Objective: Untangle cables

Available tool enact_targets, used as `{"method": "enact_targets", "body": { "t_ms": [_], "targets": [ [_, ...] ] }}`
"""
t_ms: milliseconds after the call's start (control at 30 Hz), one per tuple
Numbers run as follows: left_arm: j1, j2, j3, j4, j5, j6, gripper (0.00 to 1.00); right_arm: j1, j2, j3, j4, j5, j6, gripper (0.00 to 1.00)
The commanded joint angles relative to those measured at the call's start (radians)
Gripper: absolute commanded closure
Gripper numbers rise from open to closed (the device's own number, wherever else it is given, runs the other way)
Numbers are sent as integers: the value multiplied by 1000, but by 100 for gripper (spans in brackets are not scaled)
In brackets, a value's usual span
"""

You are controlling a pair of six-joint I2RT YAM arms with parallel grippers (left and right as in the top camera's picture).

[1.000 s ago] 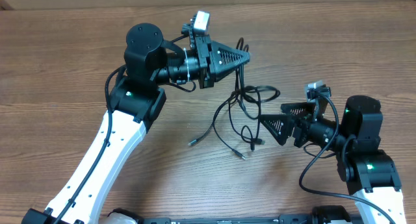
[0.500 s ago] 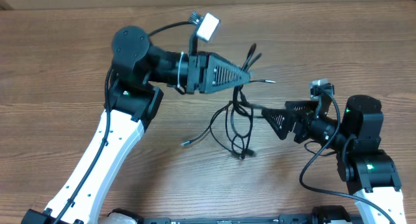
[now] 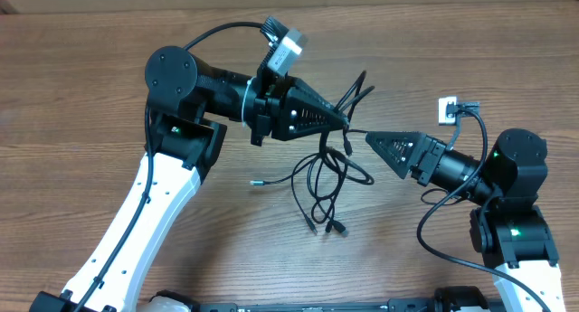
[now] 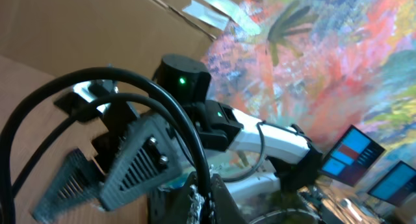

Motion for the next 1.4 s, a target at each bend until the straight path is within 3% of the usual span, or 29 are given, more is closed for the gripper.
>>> {"method": "enact_targets", "body": {
  "t_ms": [0, 267, 633, 1367],
  "targets": [
    [2, -1, 11, 8, -83, 65, 96, -1, -9, 7, 7, -78, 141, 0],
    [-32, -1, 11, 8, -215, 190, 96, -1, -9, 7, 11, -106, 257, 0],
    [-145, -1, 11, 8, -249, 361, 96, -1, 2, 7, 29, -122, 350, 0],
    [-282, -1, 11, 8, -319, 545, 96, 0, 19, 7, 76, -139, 422, 0]
  ]
}}
